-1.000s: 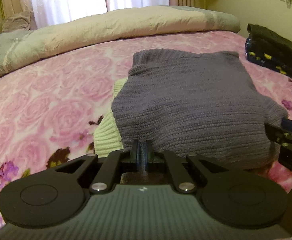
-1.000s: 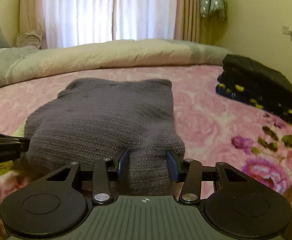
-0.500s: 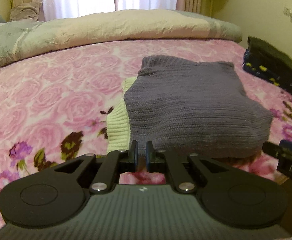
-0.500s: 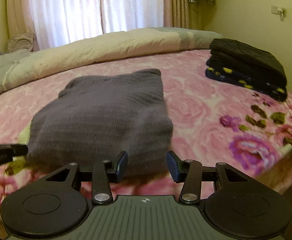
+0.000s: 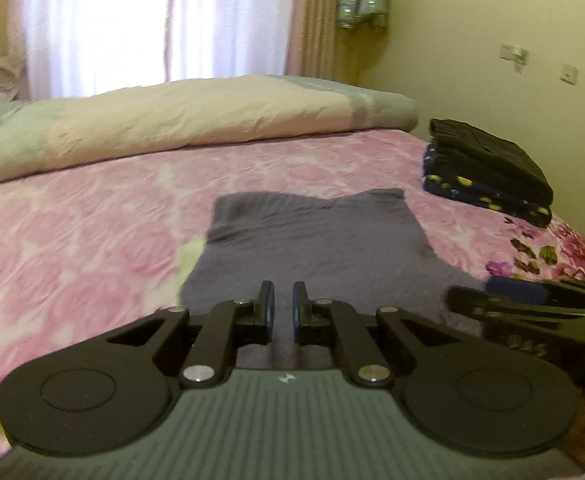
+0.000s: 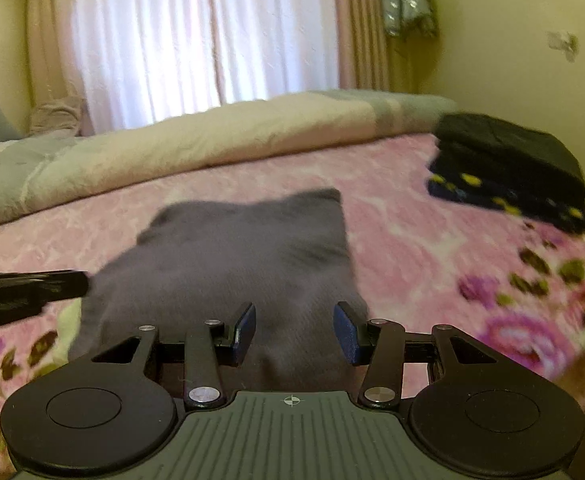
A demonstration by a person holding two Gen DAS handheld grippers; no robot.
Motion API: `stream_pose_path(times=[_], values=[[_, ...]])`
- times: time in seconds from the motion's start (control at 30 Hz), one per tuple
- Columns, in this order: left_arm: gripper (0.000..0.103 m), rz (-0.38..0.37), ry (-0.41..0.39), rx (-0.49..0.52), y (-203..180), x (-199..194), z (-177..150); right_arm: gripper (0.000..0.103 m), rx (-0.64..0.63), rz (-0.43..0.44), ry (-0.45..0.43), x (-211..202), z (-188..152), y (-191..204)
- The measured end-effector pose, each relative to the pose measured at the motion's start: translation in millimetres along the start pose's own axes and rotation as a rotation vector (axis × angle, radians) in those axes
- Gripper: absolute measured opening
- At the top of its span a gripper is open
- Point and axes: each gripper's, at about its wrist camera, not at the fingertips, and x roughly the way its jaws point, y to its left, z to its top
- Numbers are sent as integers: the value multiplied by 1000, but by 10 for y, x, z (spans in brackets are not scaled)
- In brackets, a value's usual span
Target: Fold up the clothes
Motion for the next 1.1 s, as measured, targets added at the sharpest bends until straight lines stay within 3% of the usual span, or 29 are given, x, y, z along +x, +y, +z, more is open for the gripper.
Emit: stream_pose_path(times=[0.1,0.17,0.37,0.5,0.63,0.77,0.9,1.1], values=[[6,49,104,65,-106,340,-62,46,-5,21,17,264,-42,2],[6,104,110,92,-150,454,-119,46,-15,46,42,394,-69,-13],[6,129,138,52,-175,535,-53,46,-66,27,115,534,17,55],[6,157,149,16,-219,308,8,47,-5,52,134,432,61,-12],[8,190,138,-1,-257,1,-11,47,83,62,109,77,-14,-69],[15,181,147,-29,-292,-269,-128,47,104,9,128,-163,-122,-39],[16,174,155,-34,-349,-456,-265,47,104,-52,161,-298,-261,-34],[18,164,149,-34,-391,-617,-342,47,101,-78,183,-433,-354,-34]])
